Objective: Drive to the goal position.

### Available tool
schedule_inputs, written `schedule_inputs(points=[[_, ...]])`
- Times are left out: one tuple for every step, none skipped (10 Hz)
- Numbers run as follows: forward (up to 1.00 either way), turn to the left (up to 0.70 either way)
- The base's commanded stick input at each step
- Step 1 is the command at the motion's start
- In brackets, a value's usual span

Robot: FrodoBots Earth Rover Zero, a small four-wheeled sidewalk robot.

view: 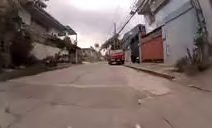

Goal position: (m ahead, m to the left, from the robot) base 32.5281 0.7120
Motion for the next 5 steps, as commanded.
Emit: schedule_inputs(points=[[1.0,0.03],[1.0,0.03],[1.0,0.03],[1.0,0.03],[1.0,0.03]])
